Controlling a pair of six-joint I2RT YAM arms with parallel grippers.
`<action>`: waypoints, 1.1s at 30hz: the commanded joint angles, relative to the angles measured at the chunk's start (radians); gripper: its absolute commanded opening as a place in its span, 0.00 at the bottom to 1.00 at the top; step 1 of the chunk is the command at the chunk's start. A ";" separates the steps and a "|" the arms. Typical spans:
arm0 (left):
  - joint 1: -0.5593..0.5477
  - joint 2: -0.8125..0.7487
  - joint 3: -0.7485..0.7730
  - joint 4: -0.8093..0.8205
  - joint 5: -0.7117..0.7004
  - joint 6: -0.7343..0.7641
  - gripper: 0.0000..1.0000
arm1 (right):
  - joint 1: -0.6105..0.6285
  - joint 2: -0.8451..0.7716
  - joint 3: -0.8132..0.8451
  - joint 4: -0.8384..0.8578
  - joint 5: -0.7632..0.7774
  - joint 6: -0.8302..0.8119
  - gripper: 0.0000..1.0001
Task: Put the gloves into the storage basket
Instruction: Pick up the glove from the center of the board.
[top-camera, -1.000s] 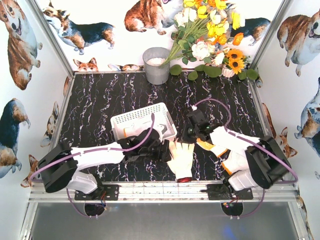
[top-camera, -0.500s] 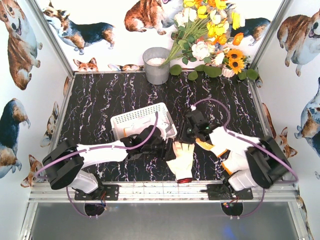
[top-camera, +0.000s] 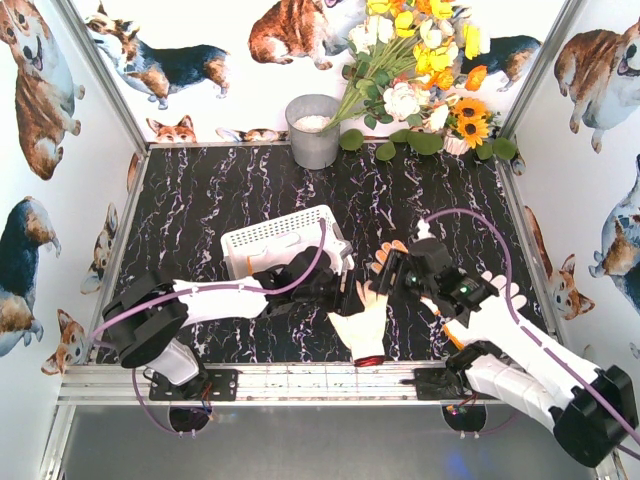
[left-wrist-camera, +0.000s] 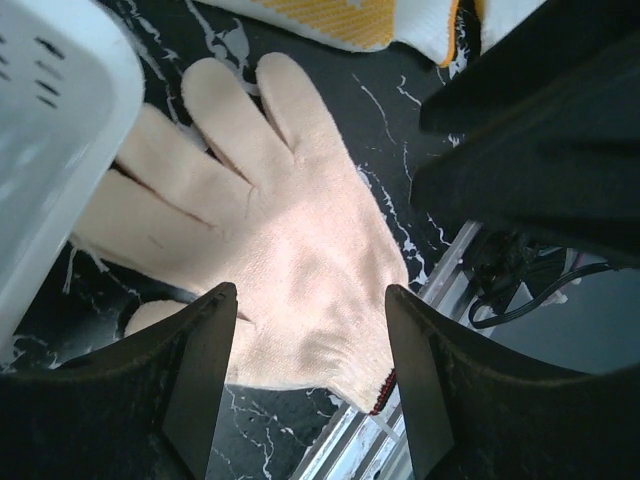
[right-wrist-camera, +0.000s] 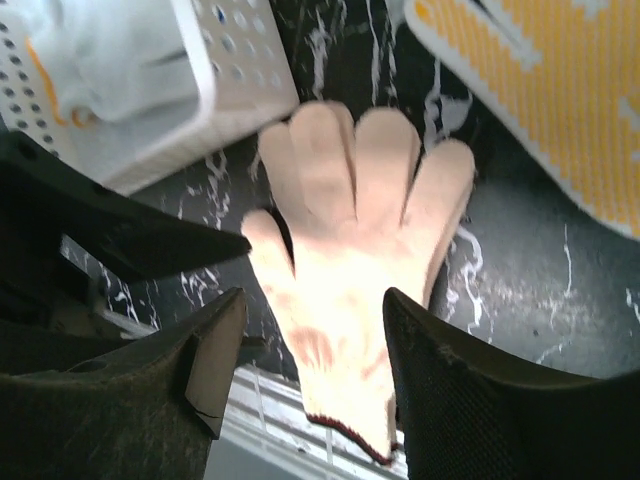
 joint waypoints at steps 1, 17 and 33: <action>0.003 0.010 0.027 0.055 0.044 0.040 0.55 | -0.002 -0.068 -0.026 -0.087 -0.074 0.046 0.61; -0.003 -0.096 -0.070 -0.083 0.049 0.056 0.55 | 0.044 -0.210 -0.224 -0.112 -0.311 0.183 0.55; -0.003 -0.119 -0.105 -0.103 0.053 0.053 0.55 | 0.070 -0.168 -0.368 0.018 -0.391 0.254 0.42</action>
